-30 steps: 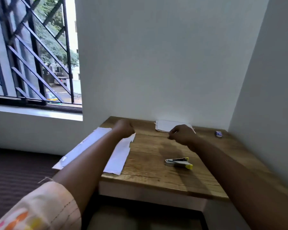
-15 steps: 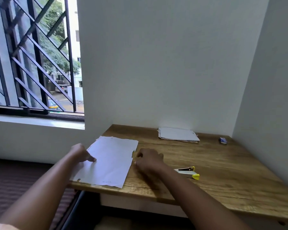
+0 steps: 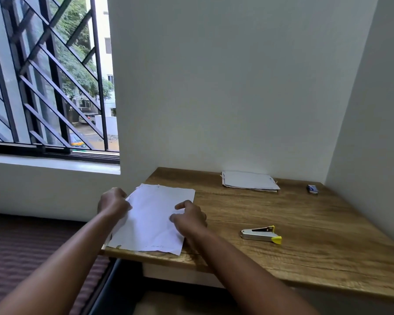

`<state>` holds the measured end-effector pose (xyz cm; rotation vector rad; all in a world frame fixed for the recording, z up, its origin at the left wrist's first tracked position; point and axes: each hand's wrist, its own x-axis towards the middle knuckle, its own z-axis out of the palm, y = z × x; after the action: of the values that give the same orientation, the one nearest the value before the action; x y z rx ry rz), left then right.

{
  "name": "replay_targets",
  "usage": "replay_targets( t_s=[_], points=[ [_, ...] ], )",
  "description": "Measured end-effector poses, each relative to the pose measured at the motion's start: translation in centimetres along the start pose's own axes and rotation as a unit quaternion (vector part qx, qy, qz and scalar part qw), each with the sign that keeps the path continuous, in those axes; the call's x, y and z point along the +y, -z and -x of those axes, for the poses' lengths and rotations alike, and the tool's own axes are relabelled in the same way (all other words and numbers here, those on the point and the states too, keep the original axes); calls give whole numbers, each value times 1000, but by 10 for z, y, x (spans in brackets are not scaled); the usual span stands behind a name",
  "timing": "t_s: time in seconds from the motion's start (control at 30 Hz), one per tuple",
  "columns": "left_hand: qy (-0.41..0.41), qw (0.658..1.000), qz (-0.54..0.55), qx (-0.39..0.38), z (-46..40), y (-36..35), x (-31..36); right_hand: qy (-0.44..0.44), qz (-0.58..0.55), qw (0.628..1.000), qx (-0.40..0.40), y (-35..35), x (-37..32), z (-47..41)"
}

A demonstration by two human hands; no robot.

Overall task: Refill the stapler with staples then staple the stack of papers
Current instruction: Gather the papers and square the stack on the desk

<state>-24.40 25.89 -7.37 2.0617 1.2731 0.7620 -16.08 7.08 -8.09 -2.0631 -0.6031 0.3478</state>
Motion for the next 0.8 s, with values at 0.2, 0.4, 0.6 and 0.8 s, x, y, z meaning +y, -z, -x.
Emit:
replay_targets(
  t_s=[0.2,0.4,0.6,0.8],
  points=[
    [66,994,79,-33,-3,3,-3,-62,-160,984,39,13,0,-3],
    [90,984,147,-53,-5,-4,-19,-66,-161,983,55,22,12,-11],
    [79,987,128,-51,-8,-10,-17,-63,-144,986,48,20,15,-14],
    [69,992,84,-56,0,-4,-10,-57,-19,996,64,16,4,-2]
  ],
)
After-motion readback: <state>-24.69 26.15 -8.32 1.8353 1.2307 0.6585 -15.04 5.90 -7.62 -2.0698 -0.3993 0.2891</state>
